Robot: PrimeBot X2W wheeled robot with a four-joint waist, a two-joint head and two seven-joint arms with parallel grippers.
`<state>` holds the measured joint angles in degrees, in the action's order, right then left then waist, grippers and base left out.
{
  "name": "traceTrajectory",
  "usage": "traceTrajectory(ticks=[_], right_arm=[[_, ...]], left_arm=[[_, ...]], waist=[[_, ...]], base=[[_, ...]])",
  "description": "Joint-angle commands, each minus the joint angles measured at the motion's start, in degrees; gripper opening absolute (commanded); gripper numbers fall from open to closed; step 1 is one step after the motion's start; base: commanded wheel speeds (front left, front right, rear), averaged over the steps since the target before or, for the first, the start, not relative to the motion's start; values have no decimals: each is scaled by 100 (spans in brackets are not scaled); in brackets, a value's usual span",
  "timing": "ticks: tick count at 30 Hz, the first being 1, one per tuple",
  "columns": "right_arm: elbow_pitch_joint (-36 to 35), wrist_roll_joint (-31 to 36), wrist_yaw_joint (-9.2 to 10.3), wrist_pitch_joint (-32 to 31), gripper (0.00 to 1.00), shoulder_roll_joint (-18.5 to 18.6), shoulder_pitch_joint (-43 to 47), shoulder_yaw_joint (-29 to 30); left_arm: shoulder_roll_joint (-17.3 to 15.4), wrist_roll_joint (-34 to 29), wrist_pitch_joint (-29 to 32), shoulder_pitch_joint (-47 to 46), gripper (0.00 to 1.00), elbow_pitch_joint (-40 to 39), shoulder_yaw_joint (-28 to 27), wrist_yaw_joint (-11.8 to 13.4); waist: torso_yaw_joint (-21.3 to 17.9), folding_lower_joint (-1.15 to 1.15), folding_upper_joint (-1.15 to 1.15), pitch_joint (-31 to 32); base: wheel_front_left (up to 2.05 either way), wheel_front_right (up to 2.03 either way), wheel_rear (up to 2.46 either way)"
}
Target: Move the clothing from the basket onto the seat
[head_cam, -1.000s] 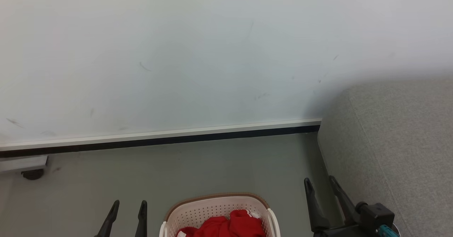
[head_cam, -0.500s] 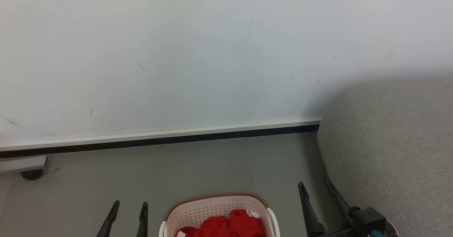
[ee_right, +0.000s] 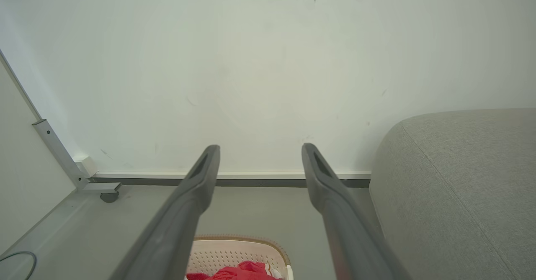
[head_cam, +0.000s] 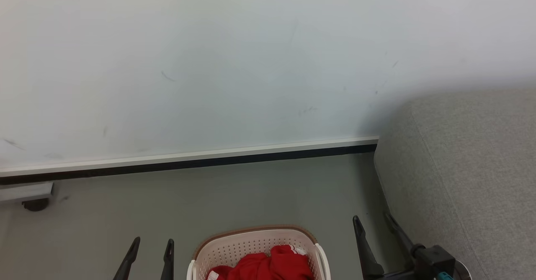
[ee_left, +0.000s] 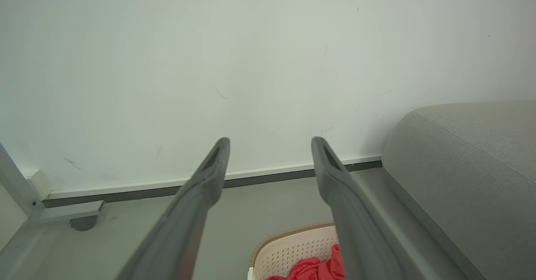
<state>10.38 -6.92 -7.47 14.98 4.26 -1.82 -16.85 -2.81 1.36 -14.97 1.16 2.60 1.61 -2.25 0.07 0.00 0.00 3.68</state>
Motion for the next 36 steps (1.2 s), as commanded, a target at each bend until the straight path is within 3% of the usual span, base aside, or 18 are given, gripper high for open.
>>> traceTrajectory(ticks=[1,16,36], right_arm=[[17,76,-4,30,100,10,-3,-27],[-253,508,-4,30,100,-6,-295,91],[-1179,792,-4,18,100,-99,-1478,160]], left_arm=[[-16,-32,-31,37,100,10,-15,3],[-31,-143,-28,-286,100,582,300,-142],[-199,-296,-28,-1971,100,1211,1107,-401]], waist=[[-4,0,0,-15],[-265,0,0,-623],[-737,0,0,-2858]], base=[[0,0,0],[0,0,0],[0,0,0]])
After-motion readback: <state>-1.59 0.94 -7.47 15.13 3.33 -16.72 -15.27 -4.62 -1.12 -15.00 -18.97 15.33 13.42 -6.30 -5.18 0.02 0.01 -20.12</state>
